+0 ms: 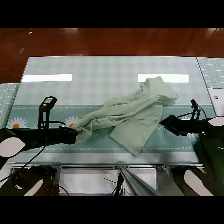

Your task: Fold the shirts.

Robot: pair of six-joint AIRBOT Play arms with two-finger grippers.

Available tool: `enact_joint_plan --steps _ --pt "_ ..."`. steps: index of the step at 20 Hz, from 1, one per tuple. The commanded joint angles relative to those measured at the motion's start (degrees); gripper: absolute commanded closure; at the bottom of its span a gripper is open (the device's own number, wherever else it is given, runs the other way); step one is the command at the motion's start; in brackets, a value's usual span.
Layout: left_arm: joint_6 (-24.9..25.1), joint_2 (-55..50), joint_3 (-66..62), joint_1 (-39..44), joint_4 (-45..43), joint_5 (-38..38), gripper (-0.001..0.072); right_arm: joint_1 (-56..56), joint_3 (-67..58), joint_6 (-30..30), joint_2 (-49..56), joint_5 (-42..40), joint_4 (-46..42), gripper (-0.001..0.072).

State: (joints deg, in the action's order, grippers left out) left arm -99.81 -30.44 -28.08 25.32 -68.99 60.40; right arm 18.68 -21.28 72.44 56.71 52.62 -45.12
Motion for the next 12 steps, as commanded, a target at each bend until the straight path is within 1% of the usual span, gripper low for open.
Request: enact_joint_plan --steps 1,3,4,5,7,8,9,10,11,12 --pt "0.07 0.0 0.02 -0.02 0.0 -0.02 0.0684 -0.74 2.43 -1.6 -0.2 -6.25 5.03 0.0213" --pt "0.07 -0.02 0.02 -0.02 0.0 -0.46 0.0685 -5.16 2.43 -1.64 -0.2 -8.9 6.19 0.0213" --pt "0.07 -0.02 0.02 -0.02 0.0 -1.07 0.0685 -8.55 2.43 -1.33 -0.13 -11.5 6.91 0.0213" --pt "0.07 -0.02 0.02 -0.02 0.0 -1.92 0.0685 -11.72 2.43 0.28 0.31 -14.53 7.26 0.0213" --pt "0.09 0.0 0.0 -0.04 -0.04 -3.1 0.0685 -17.31 2.43 5.86 2.71 -20.06 7.43 0.022" --pt "0.09 0.0 0.0 -0.07 -0.17 -3.5 0.0685 -19.41 2.4 6.32 4.09 -21.68 8.46 0.0329" --pt "0.09 0.0 0.0 -0.07 -0.2 -3.89 0.0685 -20.61 2.29 6.14 4.72 -22.43 9.55 0.0519" --pt "0.07 0.0 -0.13 -0.07 -0.2 -4.5 0.0685 -20.65 1.53 6.01 4.59 -21.97 9.64 0.0667" --pt "0.07 0.02 -0.68 -0.07 -0.2 -4.9 0.0685 -20.15 -0.13 4.7 3.61 -20.65 9.42 0.0669" --pt "0.09 0.04 -1.95 -0.07 -0.24 -5.03 0.0685 -19.34 -2.45 2.12 1.77 -18.99 9.16 0.0669"
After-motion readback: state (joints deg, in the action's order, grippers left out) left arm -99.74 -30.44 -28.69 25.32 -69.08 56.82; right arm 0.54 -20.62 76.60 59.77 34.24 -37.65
